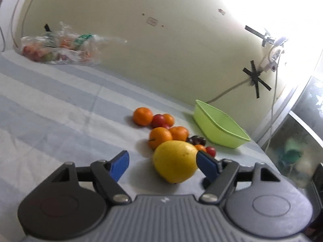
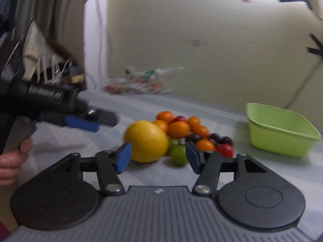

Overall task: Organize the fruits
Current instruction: 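Close the left gripper on the grapefruit while the right gripper clamps it too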

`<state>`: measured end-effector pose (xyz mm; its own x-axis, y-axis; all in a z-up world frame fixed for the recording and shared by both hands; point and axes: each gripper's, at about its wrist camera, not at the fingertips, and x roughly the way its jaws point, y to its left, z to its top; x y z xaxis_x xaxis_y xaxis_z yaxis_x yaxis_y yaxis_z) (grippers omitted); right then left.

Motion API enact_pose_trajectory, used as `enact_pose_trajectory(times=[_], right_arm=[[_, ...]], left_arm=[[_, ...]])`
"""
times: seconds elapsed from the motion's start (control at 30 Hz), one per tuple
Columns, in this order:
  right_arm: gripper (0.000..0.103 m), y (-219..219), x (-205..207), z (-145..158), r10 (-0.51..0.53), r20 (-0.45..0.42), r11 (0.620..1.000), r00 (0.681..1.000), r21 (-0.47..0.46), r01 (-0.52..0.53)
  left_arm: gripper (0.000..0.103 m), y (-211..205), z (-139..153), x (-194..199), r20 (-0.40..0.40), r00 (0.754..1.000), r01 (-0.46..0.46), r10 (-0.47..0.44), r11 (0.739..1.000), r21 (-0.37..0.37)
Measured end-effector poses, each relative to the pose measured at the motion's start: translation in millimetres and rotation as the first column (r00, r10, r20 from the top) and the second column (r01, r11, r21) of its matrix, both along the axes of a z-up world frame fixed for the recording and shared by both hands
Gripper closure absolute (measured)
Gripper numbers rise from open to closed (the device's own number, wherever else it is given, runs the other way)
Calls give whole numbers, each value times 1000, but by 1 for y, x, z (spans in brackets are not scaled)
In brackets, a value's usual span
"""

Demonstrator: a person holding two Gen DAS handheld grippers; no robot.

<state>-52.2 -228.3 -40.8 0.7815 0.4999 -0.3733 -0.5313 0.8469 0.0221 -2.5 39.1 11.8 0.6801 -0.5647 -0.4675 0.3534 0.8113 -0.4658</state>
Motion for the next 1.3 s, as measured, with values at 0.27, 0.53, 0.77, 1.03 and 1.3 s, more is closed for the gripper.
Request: enact_pose_trajectory(times=[0.27, 0.53, 0.77, 1.03, 1.3], right_arm=[[45, 21, 25, -6, 53, -73, 997, 996, -56, -57], [50, 25, 31, -5, 25, -101, 999, 995, -41, -29], [74, -9, 39, 21, 109, -414, 982, 904, 183, -34], [79, -17, 42, 20, 75, -468, 964, 881, 261, 56], [77, -9, 52, 25, -34, -306, 976, 951, 196, 99]], left_arm=[[27, -16, -11, 19, -41, 997, 70, -71, 997, -35], [45, -20, -16, 18, -68, 993, 92, -95, 995, -38], [45, -11, -4, 5, -118, 987, 103, -105, 994, -24], [44, -13, -7, 23, -128, 989, 72, -80, 995, -64], [36, -2, -2, 39, -95, 995, 11, -19, 997, -83]])
